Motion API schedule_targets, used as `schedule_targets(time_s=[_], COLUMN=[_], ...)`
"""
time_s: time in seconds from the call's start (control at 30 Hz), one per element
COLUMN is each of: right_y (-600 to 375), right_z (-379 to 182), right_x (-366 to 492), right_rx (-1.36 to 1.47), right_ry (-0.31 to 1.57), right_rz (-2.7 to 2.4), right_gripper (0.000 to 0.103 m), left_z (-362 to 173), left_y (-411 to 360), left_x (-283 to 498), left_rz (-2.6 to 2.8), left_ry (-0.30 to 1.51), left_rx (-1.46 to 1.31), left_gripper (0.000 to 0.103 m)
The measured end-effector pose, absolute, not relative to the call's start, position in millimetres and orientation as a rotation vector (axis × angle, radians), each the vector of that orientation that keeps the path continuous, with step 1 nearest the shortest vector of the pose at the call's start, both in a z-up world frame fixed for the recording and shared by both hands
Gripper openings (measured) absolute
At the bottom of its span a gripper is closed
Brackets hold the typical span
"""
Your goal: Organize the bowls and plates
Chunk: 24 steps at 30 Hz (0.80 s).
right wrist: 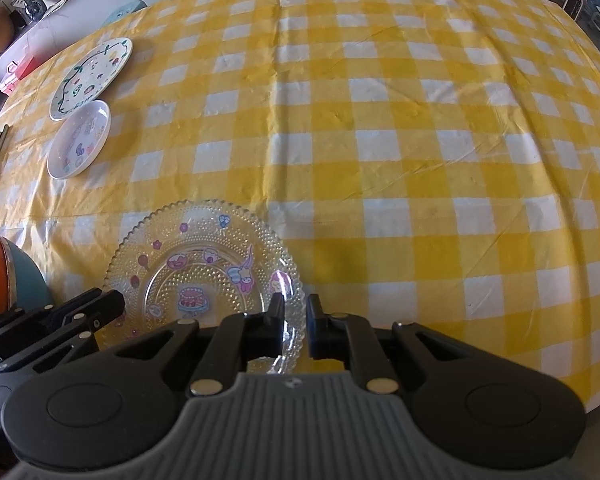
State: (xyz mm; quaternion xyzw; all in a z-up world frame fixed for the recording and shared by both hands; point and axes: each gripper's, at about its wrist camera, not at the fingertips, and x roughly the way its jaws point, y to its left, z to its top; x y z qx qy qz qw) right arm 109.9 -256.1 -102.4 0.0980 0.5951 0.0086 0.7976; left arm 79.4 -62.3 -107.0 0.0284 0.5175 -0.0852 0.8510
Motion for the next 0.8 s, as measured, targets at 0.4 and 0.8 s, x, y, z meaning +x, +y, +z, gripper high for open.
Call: schedule_targets(time_s=[0.4,0.8], right_y=[-244.9,-240.1], right_z=[-83.1,-50.1], right_x=[103.0,96.9], right_rx=[0.169,0.206], right_ry=[1.143,0.927], right_rz=[0.023,0.032], right_gripper=[0.029,0.046], left_z=[-85.5,-28.2], left_y=[-54.2,-38.0], left_x=[72.1,74.4], left_rz=[-0.209,-0.247], left_ry=[1.057,0.975], left_rx=[-0.014,0.023], left_gripper=[0.029,0.035])
